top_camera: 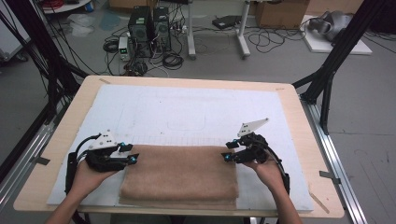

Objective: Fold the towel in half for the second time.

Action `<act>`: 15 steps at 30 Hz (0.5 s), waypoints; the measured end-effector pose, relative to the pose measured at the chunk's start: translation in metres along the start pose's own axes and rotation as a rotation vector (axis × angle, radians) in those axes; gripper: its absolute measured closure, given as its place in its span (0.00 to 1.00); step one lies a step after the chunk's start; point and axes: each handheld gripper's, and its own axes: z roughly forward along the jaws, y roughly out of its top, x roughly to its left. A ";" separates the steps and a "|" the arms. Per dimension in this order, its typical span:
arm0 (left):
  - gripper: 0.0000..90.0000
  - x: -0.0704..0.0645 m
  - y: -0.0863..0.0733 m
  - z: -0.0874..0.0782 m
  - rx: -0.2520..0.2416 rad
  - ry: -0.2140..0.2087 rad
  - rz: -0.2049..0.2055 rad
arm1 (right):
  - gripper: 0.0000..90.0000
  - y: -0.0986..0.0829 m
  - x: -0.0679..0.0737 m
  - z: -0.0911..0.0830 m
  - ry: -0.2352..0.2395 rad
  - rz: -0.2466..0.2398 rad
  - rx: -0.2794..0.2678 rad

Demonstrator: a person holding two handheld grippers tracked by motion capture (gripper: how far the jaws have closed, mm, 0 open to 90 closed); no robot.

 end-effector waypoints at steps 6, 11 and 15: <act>0.54 0.017 0.001 0.017 0.022 0.064 -0.042 | 0.46 -0.004 -0.012 0.005 -0.048 0.042 0.017; 0.51 0.018 0.002 0.030 0.047 0.079 -0.036 | 0.47 -0.006 -0.017 0.008 -0.067 0.060 0.032; 0.49 0.022 0.000 0.035 0.072 0.058 -0.060 | 0.52 -0.008 -0.020 0.013 -0.047 0.060 0.048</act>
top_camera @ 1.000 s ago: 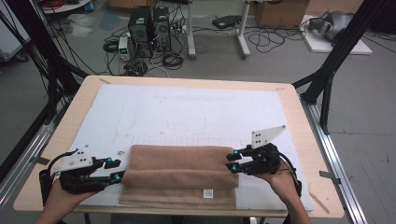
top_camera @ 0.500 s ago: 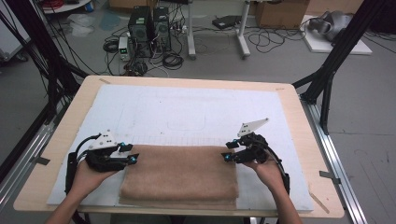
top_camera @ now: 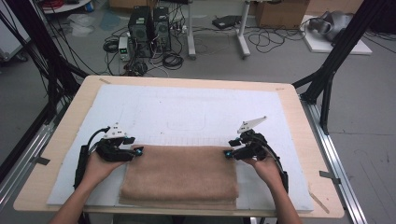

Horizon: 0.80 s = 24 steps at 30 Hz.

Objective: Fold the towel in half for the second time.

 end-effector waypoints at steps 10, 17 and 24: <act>0.49 0.005 -0.011 0.008 0.058 -0.054 -0.036 | 0.51 -0.008 0.002 0.018 0.030 0.023 0.057; 0.69 0.001 -0.010 0.007 0.064 -0.064 -0.021 | 0.78 -0.010 0.004 0.018 0.083 -0.021 0.045; 0.84 -0.002 -0.002 -0.002 0.035 -0.037 -0.019 | 0.85 -0.004 0.003 0.010 0.086 -0.031 0.041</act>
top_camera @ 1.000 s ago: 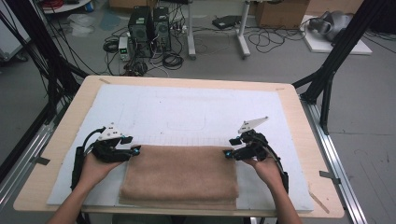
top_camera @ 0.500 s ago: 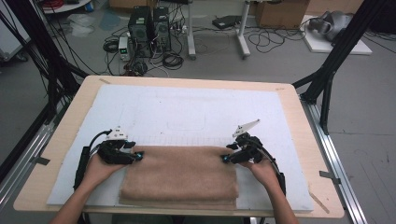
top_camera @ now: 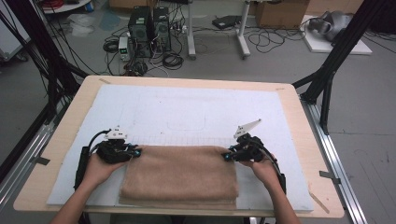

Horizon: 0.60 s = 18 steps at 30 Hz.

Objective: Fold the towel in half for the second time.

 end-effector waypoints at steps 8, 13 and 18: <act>0.85 0.018 0.028 -0.002 -0.108 0.049 -0.061 | 0.85 0.033 -0.015 -0.019 -0.068 -0.004 -0.036; 0.85 0.035 0.054 0.004 -0.131 0.078 -0.084 | 0.85 0.060 -0.037 -0.026 -0.134 -0.004 -0.041; 0.85 0.054 0.081 0.014 -0.155 0.139 -0.081 | 0.85 0.089 -0.066 -0.027 -0.189 0.013 -0.054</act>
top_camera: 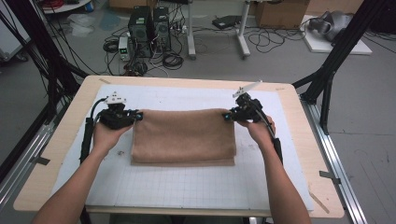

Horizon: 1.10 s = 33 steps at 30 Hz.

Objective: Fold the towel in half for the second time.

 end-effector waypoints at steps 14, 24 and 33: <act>0.59 -0.003 -0.018 0.008 0.093 -0.029 0.001 | 0.62 -0.010 -0.002 0.023 0.018 0.083 0.047; 0.71 -0.015 -0.049 -0.019 0.084 -0.095 0.047 | 0.67 -0.035 0.034 0.005 0.050 0.028 -0.018; 0.74 -0.031 -0.080 -0.017 0.187 -0.107 0.124 | 0.72 -0.072 0.045 0.013 0.074 0.057 0.055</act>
